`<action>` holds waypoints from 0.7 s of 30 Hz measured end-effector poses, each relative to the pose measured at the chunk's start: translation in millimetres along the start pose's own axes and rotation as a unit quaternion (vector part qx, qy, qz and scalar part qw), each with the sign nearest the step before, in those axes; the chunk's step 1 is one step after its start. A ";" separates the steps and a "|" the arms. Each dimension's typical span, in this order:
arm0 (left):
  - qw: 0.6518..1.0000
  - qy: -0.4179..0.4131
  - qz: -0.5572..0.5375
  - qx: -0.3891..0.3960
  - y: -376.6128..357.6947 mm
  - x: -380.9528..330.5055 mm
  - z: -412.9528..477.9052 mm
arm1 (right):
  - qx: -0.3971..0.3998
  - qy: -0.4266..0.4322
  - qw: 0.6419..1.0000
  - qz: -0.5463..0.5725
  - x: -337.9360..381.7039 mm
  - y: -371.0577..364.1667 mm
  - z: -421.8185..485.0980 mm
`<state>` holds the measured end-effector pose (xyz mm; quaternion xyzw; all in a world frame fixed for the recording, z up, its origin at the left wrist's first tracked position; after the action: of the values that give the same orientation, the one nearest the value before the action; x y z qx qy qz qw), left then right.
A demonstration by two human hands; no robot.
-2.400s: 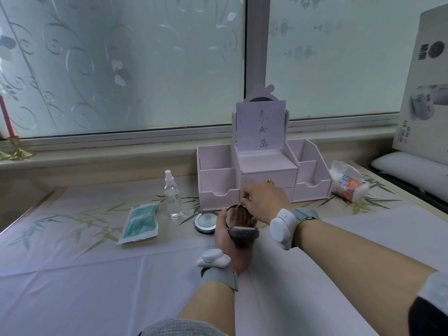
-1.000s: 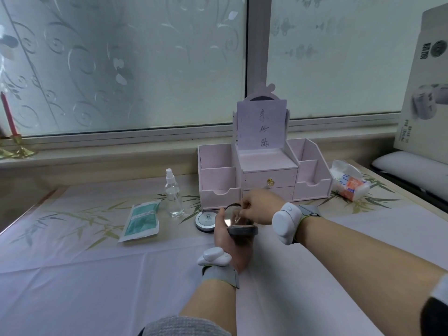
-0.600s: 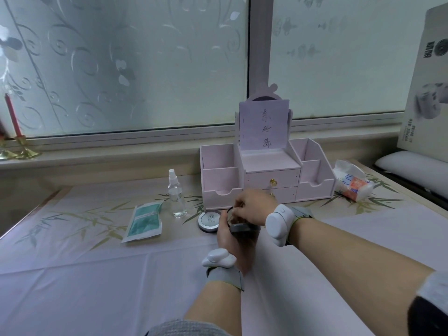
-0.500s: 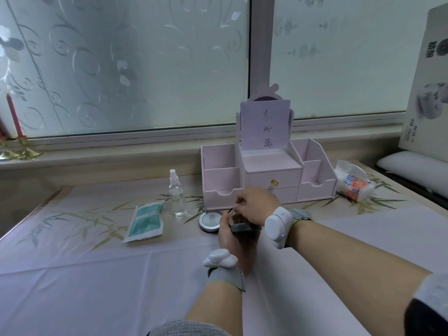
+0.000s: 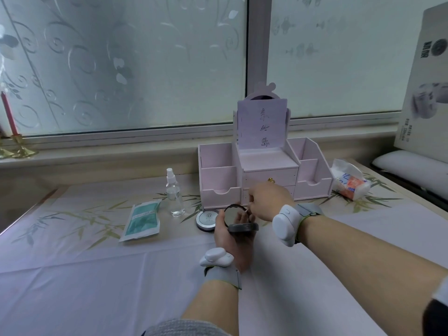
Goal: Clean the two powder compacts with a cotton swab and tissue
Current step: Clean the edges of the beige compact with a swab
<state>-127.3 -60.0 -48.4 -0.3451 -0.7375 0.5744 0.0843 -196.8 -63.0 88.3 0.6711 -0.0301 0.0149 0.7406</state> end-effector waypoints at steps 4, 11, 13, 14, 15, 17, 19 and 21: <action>1.000 0.004 0.008 0.001 1.4 -1.1 1.9 | 0.033 0.015 0.999 -0.002 2.8 -2.0 -2.5; 0.999 -0.004 0.031 0.034 -2.5 -2.1 -3.4 | 0.090 0.032 0.995 0.015 10.1 -12.3 -2.2; 0.998 -0.027 0.052 0.022 -1.5 -8.2 -3.0 | 0.099 0.025 0.994 0.031 11.1 -17.1 -1.2; 0.996 -0.047 0.080 0.008 -0.1 -12.1 -3.8 | 0.100 0.022 0.994 0.035 11.6 -19.1 -0.8; 0.992 -0.063 0.106 -0.007 2.8 -14.5 -3.0 | 0.101 0.021 0.994 0.036 12.3 -20.5 0.0; 0.981 -0.086 0.168 -0.042 3.6 -20.6 -8.1 | 0.100 0.023 0.994 0.038 14.5 -23.4 0.8; 0.984 -0.070 0.164 -0.024 1.8 -17.6 -6.1 | 0.098 0.026 0.994 0.038 16.5 -24.7 0.8; 0.981 -0.077 0.179 -0.022 1.0 -19.6 -3.6 | 0.098 0.029 0.994 0.042 16.9 -25.1 -0.6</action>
<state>-110.3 -69.0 -42.8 -0.4285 -0.6805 0.5883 -0.0847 -178.3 -65.2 64.4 0.7381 -0.0347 0.0686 0.6703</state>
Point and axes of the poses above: each hand's wrist, its own z-axis towards the middle knuckle, its own y-axis out of the back of the hand, x = y × z, the point moved 10 cm from there along z, towards the middle knuckle, and after that the axes turned 8 degrees about y, right-handed, at the moved point
